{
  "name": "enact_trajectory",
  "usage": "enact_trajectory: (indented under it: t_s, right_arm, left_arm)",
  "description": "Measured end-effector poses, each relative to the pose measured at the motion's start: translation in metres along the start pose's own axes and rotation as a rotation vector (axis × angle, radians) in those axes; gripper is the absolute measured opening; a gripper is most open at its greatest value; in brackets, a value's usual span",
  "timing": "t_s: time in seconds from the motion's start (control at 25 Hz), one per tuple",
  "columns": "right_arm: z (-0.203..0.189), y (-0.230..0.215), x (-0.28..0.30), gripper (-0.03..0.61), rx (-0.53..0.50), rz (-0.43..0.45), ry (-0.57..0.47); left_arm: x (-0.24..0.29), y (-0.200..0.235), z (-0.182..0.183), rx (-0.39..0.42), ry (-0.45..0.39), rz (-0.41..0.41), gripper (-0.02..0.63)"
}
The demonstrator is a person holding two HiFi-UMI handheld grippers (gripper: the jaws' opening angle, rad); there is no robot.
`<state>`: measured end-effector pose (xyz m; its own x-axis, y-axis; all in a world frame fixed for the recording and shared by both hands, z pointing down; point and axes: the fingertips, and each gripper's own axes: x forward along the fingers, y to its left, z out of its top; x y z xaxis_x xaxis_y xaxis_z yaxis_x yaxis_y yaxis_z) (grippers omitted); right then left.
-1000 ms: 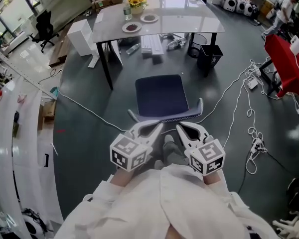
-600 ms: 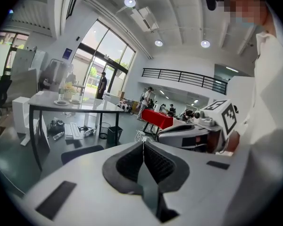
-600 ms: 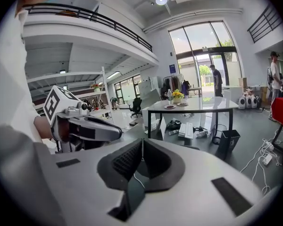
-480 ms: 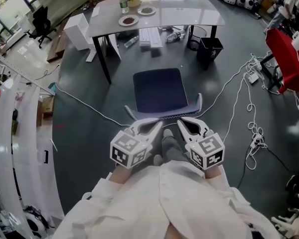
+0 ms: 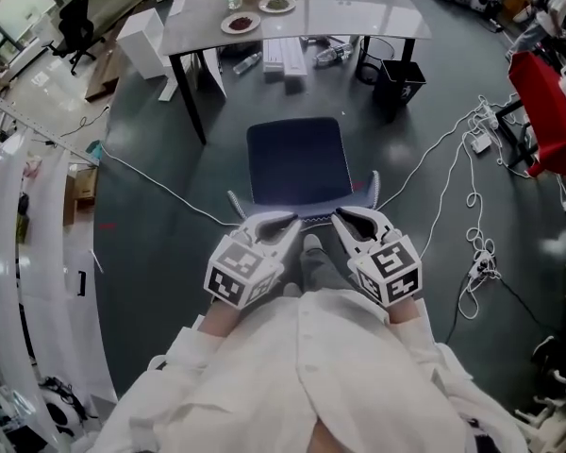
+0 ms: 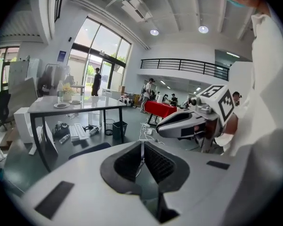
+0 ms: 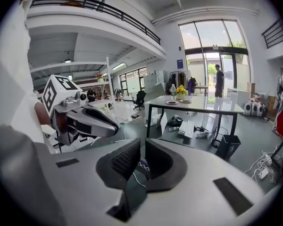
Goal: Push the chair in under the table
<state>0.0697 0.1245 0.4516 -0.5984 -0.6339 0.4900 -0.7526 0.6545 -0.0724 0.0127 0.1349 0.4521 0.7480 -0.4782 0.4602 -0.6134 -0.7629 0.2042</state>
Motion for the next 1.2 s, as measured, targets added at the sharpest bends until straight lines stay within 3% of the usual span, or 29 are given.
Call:
enact_trajectory:
  t_s: [0.28, 0.4, 0.48, 0.52, 0.64, 0.76, 1.04, 1.2]
  right_arm:
    - [-0.017, -0.002, 0.02, 0.037, -0.033, 0.109, 0.097]
    - [-0.021, -0.007, 0.026, 0.051, -0.074, 0.086, 0.122]
    - [-0.025, -0.008, 0.029, 0.145, -0.098, 0.095, 0.147]
    - [-0.028, -0.007, 0.03, 0.161, -0.114, 0.1, 0.161]
    - [-0.034, -0.006, 0.031, 0.166, -0.171, 0.095, 0.188]
    - [-0.04, -0.005, 0.031, 0.166, -0.214, 0.089, 0.218]
    - [-0.055, -0.014, 0.031, 0.166, -0.299, 0.044, 0.291]
    - [-0.058, -0.014, 0.034, 0.169, -0.304, 0.036, 0.297]
  left_arm:
    - [0.017, 0.007, -0.012, 0.002, 0.09, 0.0, 0.017]
    - [0.018, 0.01, -0.015, 0.008, 0.095, 0.008, 0.017]
    - [0.02, 0.011, -0.021, 0.032, 0.126, 0.013, 0.017]
    - [0.021, 0.012, -0.024, 0.048, 0.139, 0.015, 0.017]
    - [0.024, 0.014, -0.028, 0.089, 0.146, 0.024, 0.022]
    - [0.026, 0.018, -0.035, 0.109, 0.173, 0.034, 0.087]
    - [0.032, 0.025, -0.051, 0.136, 0.235, 0.044, 0.124]
    - [0.033, 0.027, -0.058, 0.168, 0.269, 0.051, 0.164]
